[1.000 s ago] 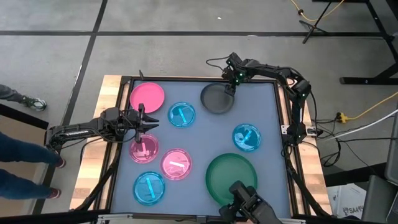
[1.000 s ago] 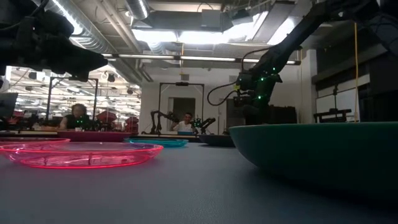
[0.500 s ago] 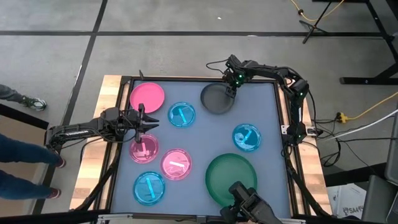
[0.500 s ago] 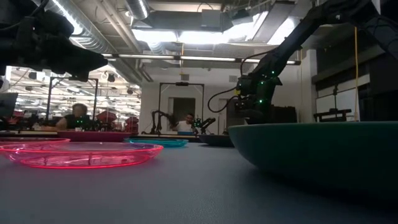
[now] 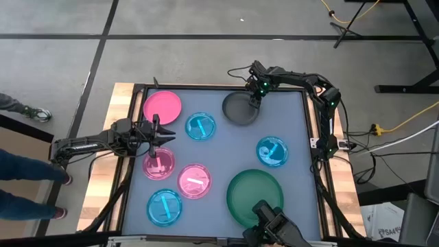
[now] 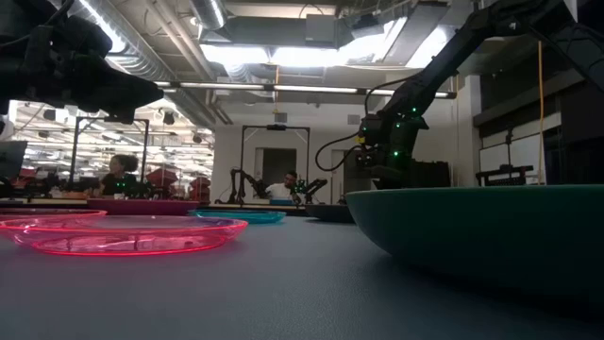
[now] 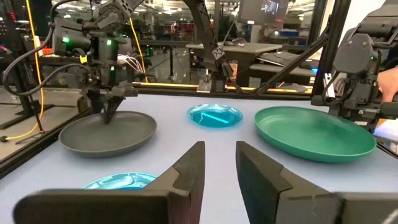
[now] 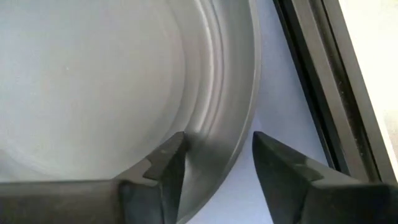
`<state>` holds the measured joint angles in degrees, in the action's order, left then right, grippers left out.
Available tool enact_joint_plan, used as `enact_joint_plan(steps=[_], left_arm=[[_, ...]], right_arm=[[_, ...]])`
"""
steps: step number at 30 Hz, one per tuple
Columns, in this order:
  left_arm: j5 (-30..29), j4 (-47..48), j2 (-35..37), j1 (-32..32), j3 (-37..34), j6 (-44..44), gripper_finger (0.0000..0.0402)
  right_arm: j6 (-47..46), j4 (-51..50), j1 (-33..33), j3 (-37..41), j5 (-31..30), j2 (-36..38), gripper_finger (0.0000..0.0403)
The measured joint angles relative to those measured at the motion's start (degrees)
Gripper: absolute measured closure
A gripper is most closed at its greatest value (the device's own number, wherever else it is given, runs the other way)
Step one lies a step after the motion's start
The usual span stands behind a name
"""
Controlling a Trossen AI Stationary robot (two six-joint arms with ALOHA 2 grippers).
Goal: Stack plastic plates
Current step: Stack the black plate on top of the green plate
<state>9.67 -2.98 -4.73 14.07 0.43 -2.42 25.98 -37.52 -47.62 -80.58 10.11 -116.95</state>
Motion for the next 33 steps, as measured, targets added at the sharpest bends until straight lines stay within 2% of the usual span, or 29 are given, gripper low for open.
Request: enact_joint_plan(steps=[21, 33], left_arm=[[0.0, 0.0, 0.0, 0.0, 0.0, 0.0, 0.0318], [0.0, 0.0, 0.0, 0.0, 0.0, 0.0, 0.0318]], right_arm=[[0.0, 0.1, 0.0, 0.0, 0.3, 0.0, 0.0340], [-0.1, 0.0, 0.0, 0.0, 5.1, 0.0, 0.0387]])
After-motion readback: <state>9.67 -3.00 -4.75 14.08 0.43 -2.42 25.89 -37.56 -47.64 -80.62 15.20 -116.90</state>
